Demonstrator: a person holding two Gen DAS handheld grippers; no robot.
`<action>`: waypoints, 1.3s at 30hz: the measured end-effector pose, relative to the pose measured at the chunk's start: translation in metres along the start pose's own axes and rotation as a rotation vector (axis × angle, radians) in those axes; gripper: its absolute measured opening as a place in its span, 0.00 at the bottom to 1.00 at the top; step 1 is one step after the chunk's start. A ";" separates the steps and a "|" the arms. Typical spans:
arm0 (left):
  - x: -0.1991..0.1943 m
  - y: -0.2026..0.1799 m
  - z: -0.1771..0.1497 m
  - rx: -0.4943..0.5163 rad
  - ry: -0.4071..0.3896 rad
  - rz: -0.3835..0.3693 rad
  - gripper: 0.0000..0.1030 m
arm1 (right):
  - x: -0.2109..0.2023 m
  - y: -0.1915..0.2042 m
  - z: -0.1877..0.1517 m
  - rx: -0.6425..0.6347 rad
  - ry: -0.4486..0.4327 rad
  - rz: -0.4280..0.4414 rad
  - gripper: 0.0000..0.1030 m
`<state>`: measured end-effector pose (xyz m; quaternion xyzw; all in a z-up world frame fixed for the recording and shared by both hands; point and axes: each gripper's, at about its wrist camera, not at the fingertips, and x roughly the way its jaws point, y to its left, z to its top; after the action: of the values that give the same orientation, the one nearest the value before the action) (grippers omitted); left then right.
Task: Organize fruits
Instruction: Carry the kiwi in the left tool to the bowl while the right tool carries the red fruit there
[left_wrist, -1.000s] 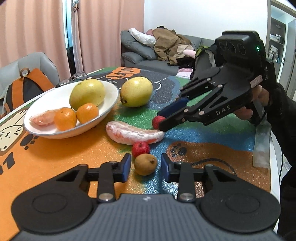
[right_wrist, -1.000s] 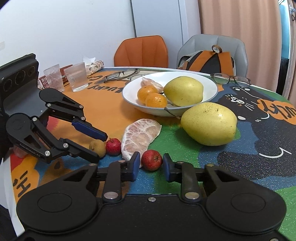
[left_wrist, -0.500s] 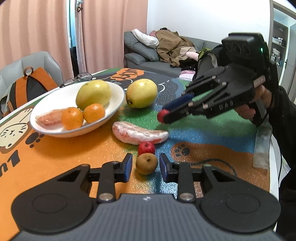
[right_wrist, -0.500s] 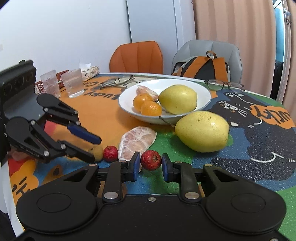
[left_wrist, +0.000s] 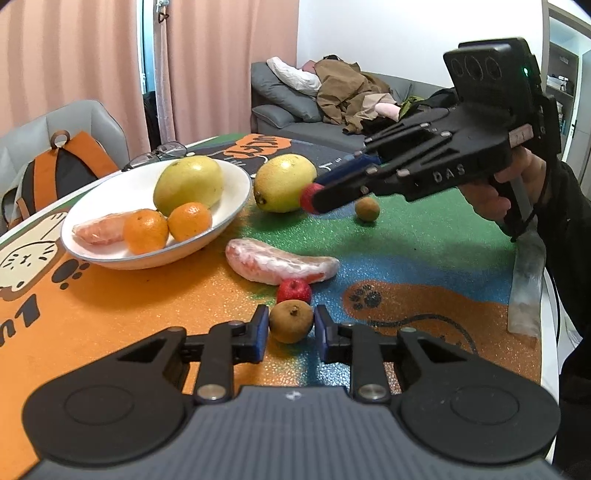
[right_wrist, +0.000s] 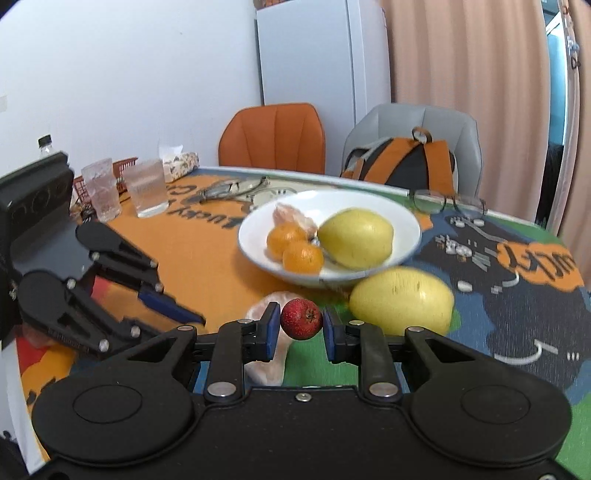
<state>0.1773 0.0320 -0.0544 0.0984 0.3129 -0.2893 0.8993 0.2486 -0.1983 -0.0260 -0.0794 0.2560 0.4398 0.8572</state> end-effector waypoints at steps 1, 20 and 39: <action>-0.001 0.000 0.001 0.000 -0.004 0.005 0.24 | 0.002 0.000 0.003 0.000 -0.007 -0.002 0.22; -0.017 0.035 0.040 -0.088 -0.157 0.193 0.24 | 0.066 -0.008 0.033 0.032 -0.002 -0.113 0.22; 0.011 0.088 0.060 -0.218 -0.174 0.295 0.24 | 0.063 -0.007 0.025 0.022 -0.004 -0.143 0.40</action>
<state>0.2654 0.0770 -0.0143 0.0200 0.2457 -0.1264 0.9609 0.2941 -0.1485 -0.0377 -0.0874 0.2529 0.3745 0.8878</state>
